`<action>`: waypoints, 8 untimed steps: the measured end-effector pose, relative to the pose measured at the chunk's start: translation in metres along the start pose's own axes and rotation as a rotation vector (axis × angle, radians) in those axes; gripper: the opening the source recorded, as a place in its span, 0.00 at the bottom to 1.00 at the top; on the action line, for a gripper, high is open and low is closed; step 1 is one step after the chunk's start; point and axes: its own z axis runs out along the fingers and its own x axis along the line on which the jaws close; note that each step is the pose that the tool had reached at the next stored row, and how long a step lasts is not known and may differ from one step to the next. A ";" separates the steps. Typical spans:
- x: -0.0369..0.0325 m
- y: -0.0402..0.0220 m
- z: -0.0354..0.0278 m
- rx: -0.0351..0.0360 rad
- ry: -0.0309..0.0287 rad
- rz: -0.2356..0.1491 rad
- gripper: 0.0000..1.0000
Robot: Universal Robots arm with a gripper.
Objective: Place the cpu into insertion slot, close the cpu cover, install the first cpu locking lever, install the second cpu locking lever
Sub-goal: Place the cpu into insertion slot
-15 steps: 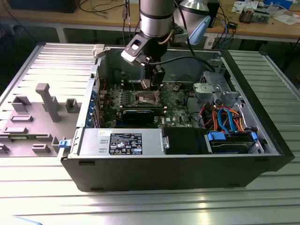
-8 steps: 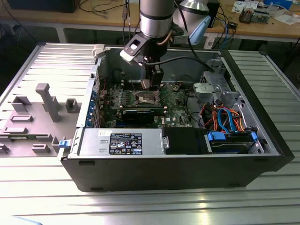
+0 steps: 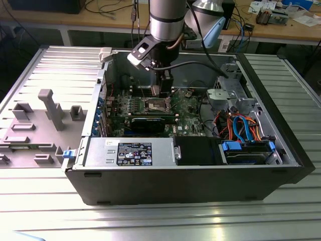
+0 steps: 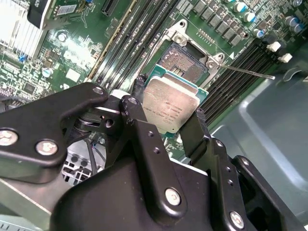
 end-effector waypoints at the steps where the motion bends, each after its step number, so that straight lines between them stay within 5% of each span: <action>1: 0.0000 0.0000 0.0002 -0.0002 -0.0002 0.010 0.55; 8: 0.0000 0.0000 0.0014 -0.0014 -0.0010 0.070 0.55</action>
